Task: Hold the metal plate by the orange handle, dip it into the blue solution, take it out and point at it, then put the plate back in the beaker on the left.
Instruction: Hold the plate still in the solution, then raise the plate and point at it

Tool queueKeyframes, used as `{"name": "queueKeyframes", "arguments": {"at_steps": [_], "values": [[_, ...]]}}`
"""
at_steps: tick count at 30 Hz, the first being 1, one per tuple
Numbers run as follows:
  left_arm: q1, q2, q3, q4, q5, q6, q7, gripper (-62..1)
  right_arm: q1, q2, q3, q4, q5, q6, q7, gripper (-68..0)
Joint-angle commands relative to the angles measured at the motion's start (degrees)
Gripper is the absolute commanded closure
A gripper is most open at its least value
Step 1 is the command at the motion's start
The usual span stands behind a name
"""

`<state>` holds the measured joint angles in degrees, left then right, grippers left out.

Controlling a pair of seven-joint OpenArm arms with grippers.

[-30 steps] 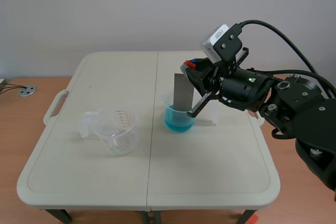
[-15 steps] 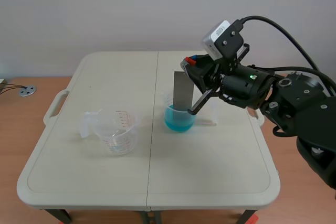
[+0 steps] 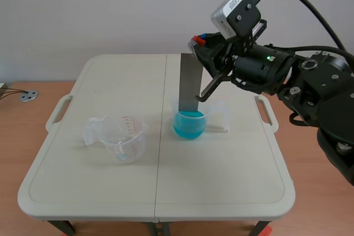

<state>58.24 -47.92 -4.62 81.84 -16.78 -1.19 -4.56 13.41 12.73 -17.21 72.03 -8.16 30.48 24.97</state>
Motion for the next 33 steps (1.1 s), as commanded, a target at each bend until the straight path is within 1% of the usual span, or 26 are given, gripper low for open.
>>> {"name": "queueKeyframes", "arguments": {"at_steps": [1, 4, 9, 14, 18, 20, 23, 29, 31, 33], "values": [[-0.04, 0.39, 0.04, 0.24, -0.11, -0.02, -0.39, -1.8, 0.85, 0.31, 0.96, 2.25, 0.85, -0.42, 0.07, -1.3], [-0.35, 0.39, 0.04, 0.24, -0.11, 0.02, -0.39, -1.8, 0.85, 0.39, 1.22, 4.04, 0.85, -0.20, -0.66, -1.3], [-1.70, 0.17, 0.04, 0.24, -0.09, 0.00, 0.07, -1.8, 0.83, 0.42, 1.22, 7.17, 0.87, 1.09, -2.62, -1.3], [-3.65, -0.42, 0.00, 0.24, -0.11, 0.02, 1.84, -1.8, 0.83, 0.42, 1.46, 10.21, 1.07, 1.09, -4.59, -1.3], [-5.01, -1.86, -0.02, 0.26, -0.37, 0.22, 1.81, -1.8, 0.83, 0.42, 2.21, 12.35, 1.29, 1.11, -4.79, -1.3], [-5.90, -2.49, -0.09, 0.26, -1.16, 0.44, 1.81, -1.8, 0.83, 0.42, 2.60, 13.40, 1.29, 1.11, -5.49, -1.3], [-7.85, -3.63, -0.28, 0.26, -3.45, 0.42, 1.79, -1.8, 0.83, 0.42, 2.89, 14.97, 1.29, 1.14, -6.69, -1.3], [-15.19, -6.01, -0.55, 0.31, -6.43, 0.20, 1.79, -1.8, 0.83, 0.42, 3.48, 17.49, 1.73, 1.33, -7.91, -1.3], [-18.18, -6.62, -0.55, 0.33, -7.15, -0.79, 1.79, -1.8, 0.83, 0.42, 3.56, 18.38, 2.62, 1.49, -9.05, -1.3], [-21.35, -6.91, -0.55, 0.31, -8.02, -2.84, 1.79, -1.8, 0.85, 0.42, 3.74, 19.21, 3.69, 2.21, -9.99, -1.3]]}}
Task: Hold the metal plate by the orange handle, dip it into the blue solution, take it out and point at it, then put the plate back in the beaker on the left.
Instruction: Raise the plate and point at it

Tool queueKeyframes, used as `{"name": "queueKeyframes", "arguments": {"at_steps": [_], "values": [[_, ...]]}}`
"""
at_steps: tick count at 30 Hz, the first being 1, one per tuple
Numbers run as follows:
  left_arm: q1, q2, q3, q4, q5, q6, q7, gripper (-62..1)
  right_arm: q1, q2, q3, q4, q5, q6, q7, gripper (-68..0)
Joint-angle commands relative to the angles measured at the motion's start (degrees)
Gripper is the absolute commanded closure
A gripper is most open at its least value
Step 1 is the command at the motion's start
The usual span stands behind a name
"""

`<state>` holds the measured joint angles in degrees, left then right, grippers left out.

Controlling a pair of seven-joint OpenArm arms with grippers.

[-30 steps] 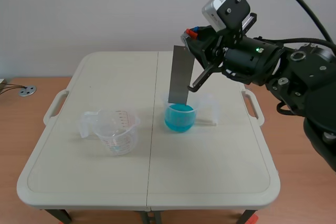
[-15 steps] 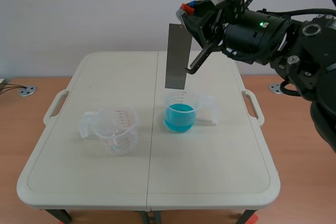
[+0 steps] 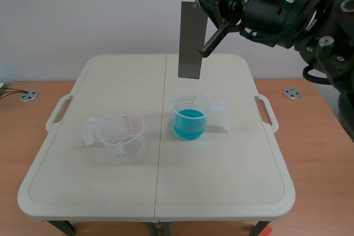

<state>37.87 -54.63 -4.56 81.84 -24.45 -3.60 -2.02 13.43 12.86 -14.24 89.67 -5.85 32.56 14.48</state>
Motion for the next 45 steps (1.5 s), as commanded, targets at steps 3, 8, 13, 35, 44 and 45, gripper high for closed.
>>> {"name": "queueKeyframes", "arguments": {"at_steps": [3, 8, 13, 35, 44, 45], "values": [[-6.10, -0.17, -0.46, 0.31, -0.70, -5.22, -0.74, -1.8, 0.83, 0.28, 0.79, 2.54, 3.69, 0.17, -1.20, -1.3], [-15.85, -0.15, 2.38, 0.31, -2.86, -12.31, -0.61, -1.8, 0.83, 0.28, 0.79, 3.50, 5.66, 0.33, -3.02, -1.3], [-27.26, 1.40, 9.86, 0.31, -2.99, -16.83, 2.60, -1.8, 0.83, 0.26, 0.79, 4.61, 7.06, 0.33, -4.57, -1.3], [-55.76, 25.29, 34.51, -7.02, 5.90, -17.20, 12.39, -1.8, 0.83, 0.28, 0.79, 5.16, 8.07, 0.33, -5.64, -1.3], [-60.43, 31.17, 34.88, -13.07, 6.51, -17.16, 12.11, -1.8, 0.83, 0.28, 0.79, 5.16, 8.07, 0.33, -5.62, -1.3], [-60.78, 31.65, 34.88, -13.51, 6.82, -17.16, 12.09, -1.8, 0.83, 0.28, 0.79, 5.16, 8.07, 0.33, -5.62, -1.3]]}}
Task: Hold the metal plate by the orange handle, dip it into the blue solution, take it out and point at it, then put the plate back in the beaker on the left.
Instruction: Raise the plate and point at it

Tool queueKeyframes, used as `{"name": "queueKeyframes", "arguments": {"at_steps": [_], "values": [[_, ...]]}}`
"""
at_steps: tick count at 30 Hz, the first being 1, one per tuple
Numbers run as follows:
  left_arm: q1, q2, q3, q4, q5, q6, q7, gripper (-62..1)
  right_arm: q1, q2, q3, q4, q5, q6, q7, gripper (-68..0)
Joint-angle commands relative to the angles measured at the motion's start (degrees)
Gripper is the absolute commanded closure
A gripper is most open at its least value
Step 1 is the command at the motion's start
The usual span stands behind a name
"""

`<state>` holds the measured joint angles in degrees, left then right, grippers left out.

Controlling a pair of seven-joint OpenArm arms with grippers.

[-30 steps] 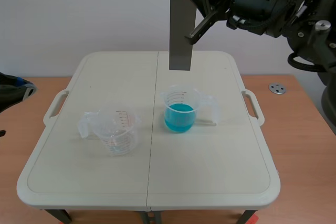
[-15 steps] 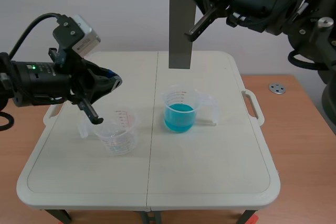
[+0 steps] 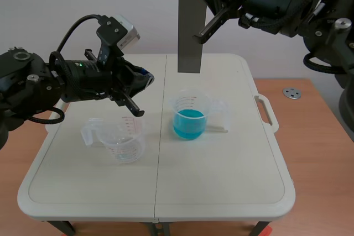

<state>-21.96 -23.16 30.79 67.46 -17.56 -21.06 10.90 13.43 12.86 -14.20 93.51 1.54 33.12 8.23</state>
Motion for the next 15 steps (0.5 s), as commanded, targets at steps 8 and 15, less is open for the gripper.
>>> {"name": "queueKeyframes", "arguments": {"at_steps": [8, 15], "values": [[-1.73, 2.62, -0.46, -0.87, 3.04, 0.31, -2.38, -1.8, 0.83, 0.28, 0.74, 1.31, 0.66, -0.24, 0.63, -1.3], [-1.73, 2.97, -0.46, -0.87, 3.74, 0.31, -2.23, -1.8, 0.83, 0.26, 0.74, 1.31, 0.66, -0.24, 0.66, -1.3]]}}
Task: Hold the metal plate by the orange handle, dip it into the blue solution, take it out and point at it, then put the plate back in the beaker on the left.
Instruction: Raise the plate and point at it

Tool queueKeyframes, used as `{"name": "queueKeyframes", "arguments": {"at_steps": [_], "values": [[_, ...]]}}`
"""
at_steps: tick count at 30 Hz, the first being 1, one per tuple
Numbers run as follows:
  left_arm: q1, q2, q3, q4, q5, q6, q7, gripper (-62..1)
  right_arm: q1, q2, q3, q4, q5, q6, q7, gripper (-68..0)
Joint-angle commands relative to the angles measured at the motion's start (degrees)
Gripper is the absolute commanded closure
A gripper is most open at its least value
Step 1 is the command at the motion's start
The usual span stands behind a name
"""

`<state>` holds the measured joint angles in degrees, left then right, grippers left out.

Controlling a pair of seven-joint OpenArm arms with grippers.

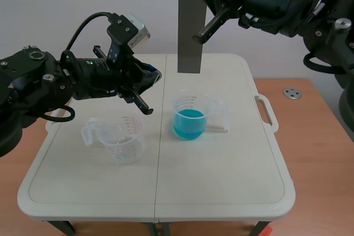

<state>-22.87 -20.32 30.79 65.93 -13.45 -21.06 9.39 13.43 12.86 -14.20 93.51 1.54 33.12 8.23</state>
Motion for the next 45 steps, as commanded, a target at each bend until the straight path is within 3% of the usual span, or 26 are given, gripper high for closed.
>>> {"name": "queueKeyframes", "arguments": {"at_steps": [1, 8, 15, 23, 29, 37, 45], "values": [[-0.81, 0.13, -0.46, 0.66, -0.37, 0.31, -0.63, -1.8, 0.83, 0.26, 0.74, 1.31, 0.66, -0.24, 0.66, -1.3], [-0.50, -1.40, -0.48, 0.85, -0.44, 1.03, 0.68, -1.8, 0.83, 0.26, 0.74, 1.31, 0.66, -0.26, 0.66, -1.3], [5.99, -10.51, -3.58, 6.67, -0.87, 5.46, -2.38, -1.8, 0.83, 0.26, 0.74, 1.31, 0.66, -0.26, 0.66, -1.3], [22.01, -23.08, -14.84, 16.00, -0.92, 10.69, -5.51, -1.8, 0.83, 0.26, 0.74, 1.31, 0.66, -0.26, 0.66, -1.3], [37.20, -29.05, -26.10, 18.86, -0.90, 15.32, -5.51, -1.8, 0.83, 0.26, 0.74, 1.31, 0.66, -0.26, 0.68, -1.3], [58.49, -30.34, -39.87, 18.84, -0.87, 20.33, -5.51, -1.8, 0.83, 0.24, 0.74, 1.31, 0.66, -0.26, 0.72, -1.3], [74.53, -28.04, -42.82, 18.78, -0.85, 20.52, -5.62, -1.8, 0.85, 0.04, 0.72, 1.31, 0.66, -0.26, 1.14, -1.3]]}}
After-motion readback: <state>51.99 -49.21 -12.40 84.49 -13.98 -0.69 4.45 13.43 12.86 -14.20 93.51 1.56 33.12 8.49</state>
